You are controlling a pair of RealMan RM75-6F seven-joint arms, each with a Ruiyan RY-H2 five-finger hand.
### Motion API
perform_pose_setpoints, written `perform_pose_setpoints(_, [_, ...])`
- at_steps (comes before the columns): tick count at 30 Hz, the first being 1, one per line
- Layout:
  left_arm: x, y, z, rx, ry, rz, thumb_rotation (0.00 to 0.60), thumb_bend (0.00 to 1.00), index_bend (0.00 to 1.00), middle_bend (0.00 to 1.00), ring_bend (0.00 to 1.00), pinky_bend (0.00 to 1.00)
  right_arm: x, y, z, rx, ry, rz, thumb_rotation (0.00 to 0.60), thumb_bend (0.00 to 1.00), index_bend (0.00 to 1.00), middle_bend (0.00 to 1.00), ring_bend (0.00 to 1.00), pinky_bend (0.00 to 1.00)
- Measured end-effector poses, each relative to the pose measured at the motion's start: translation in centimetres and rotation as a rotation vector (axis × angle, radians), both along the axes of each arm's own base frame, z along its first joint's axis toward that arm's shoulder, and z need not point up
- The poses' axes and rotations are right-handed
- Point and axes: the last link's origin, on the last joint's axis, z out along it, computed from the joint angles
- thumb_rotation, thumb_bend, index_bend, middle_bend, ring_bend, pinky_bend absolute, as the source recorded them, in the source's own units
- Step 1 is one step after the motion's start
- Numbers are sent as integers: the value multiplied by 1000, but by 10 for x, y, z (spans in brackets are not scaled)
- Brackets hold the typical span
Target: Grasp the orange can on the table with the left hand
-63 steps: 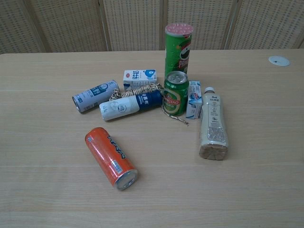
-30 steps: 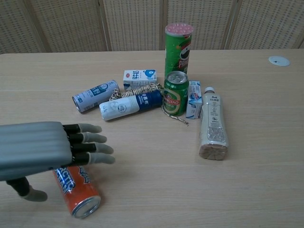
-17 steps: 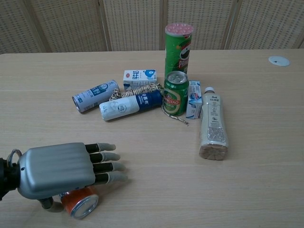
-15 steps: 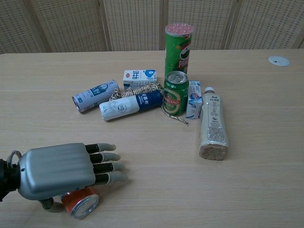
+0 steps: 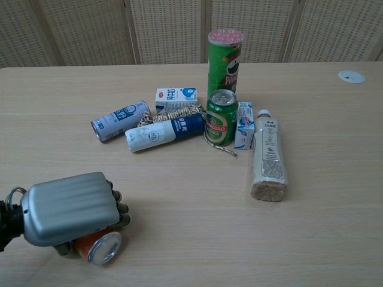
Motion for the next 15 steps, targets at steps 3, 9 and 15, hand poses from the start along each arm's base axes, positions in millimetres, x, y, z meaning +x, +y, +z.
perform_pose_setpoints(3, [5, 4, 10, 26, -29, -3, 600, 28, 903, 793, 695, 744, 0, 0, -1, 2, 2, 1, 582, 0, 0, 0, 0, 0])
perform_pose_setpoints(9, [23, 18, 42, 101, -109, -10, 600, 27, 900, 789, 695, 743, 1, 1, -3, 6, 7, 3, 583, 0, 0, 0, 0, 0])
perform_pose_setpoints(15, [56, 42, 97, 243, -261, -20, 600, 10, 893, 764, 696, 733, 3, 1, -4, 9, 7, 5, 582, 0, 0, 0, 0, 0])
